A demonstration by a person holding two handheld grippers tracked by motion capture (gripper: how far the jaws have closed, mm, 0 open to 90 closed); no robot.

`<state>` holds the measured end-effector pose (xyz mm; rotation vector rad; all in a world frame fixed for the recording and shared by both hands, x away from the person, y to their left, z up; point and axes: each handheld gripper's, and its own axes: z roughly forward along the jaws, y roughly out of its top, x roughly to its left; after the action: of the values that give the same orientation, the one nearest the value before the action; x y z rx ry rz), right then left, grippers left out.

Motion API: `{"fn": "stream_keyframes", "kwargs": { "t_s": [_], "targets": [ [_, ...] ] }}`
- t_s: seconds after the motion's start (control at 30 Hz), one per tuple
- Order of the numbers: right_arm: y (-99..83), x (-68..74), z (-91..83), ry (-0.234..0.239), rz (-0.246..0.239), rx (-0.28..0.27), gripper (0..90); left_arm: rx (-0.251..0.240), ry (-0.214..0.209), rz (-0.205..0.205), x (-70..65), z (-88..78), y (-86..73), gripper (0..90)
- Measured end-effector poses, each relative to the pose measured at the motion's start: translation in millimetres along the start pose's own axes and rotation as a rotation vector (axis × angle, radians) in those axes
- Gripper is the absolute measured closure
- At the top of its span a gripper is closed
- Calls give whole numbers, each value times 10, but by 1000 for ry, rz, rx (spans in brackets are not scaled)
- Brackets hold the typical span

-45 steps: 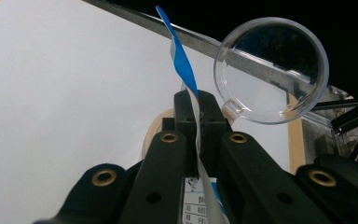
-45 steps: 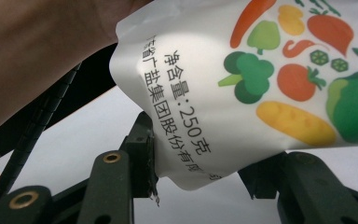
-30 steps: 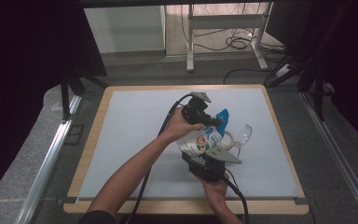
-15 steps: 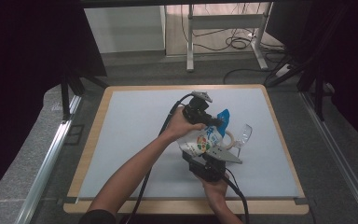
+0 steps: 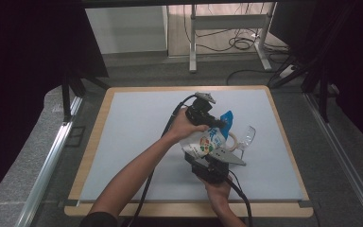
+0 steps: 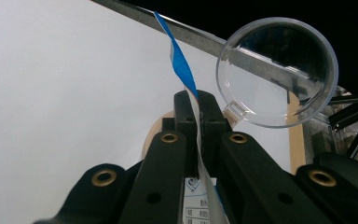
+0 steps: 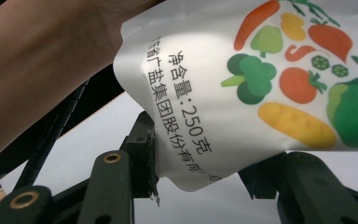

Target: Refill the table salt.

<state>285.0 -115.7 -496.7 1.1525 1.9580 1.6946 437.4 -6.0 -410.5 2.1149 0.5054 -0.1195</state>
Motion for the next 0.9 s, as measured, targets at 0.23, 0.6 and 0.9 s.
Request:
{"fn": "stream_keyframes", "kwargs": {
  "t_s": [0.23,0.6,0.9],
  "targets": [
    [2,-7,-7,1,-1,-4,547,10,4,7,-10,4,17,897],
    [8,-13,-26,9,8,-9,548,6,-3,5,-8,2,19,897],
    [9,-6,-30,7,7,-9,549,2,-3,4,-8,-2,13,897]
  ]
}}
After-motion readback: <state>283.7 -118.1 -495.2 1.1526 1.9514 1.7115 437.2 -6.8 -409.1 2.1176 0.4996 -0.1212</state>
